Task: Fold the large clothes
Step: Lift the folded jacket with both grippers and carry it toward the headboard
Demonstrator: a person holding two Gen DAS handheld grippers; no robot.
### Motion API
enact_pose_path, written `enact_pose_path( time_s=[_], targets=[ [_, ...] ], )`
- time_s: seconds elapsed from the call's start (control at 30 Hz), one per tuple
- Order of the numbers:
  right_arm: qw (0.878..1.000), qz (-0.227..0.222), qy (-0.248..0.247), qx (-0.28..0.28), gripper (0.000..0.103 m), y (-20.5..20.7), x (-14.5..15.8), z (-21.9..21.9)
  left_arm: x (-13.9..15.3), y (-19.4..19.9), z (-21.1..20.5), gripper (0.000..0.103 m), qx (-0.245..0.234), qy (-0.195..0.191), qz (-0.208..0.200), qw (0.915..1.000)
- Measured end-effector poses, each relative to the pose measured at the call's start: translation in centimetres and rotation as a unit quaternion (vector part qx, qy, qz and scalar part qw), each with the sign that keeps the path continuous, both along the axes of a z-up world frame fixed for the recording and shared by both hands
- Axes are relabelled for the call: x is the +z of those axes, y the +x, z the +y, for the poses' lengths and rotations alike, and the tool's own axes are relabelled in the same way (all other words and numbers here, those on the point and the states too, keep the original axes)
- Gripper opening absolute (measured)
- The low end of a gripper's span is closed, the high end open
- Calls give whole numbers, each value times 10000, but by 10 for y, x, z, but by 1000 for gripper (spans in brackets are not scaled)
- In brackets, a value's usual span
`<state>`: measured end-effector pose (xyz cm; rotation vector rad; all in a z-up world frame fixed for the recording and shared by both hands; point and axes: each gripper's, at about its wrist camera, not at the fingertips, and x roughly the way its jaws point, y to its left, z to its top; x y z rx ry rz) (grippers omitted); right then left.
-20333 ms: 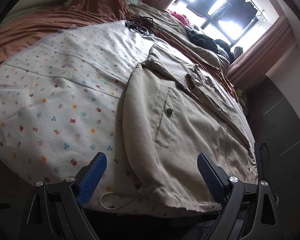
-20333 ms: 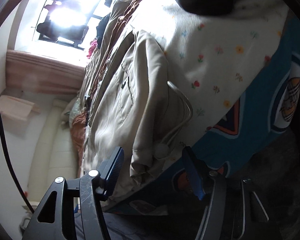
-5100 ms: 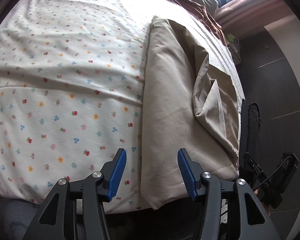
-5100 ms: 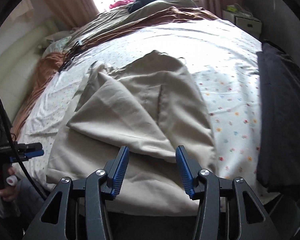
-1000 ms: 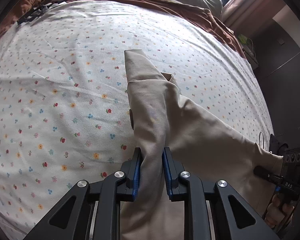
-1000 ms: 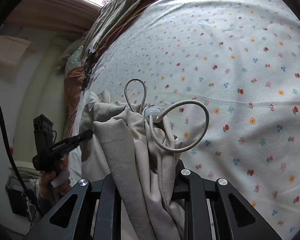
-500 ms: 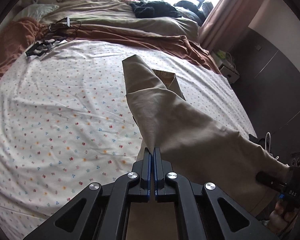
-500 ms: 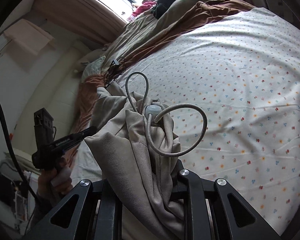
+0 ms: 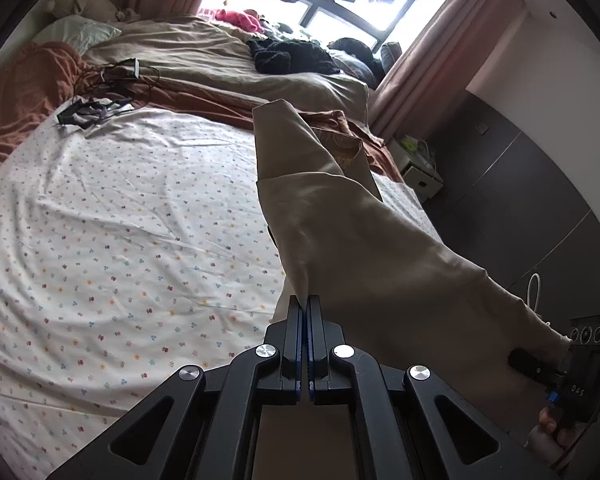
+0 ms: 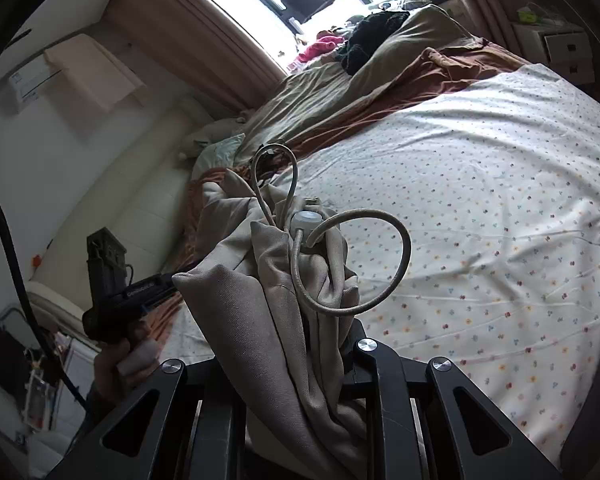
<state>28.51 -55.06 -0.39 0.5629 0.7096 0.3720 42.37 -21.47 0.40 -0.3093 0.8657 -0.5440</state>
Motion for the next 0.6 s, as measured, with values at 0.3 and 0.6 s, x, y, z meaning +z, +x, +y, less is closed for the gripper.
enact_pose_path(
  time_s=[0.3,0.6],
  targets=[
    [9978,-560,-178,291,17,-32,63,66,27,-25,67,0,208,-571,-325,9976],
    [9880,-1115,-422,978,17,-38,129,160,76,-47,164,0,714,-1001,-795,9892]
  ],
)
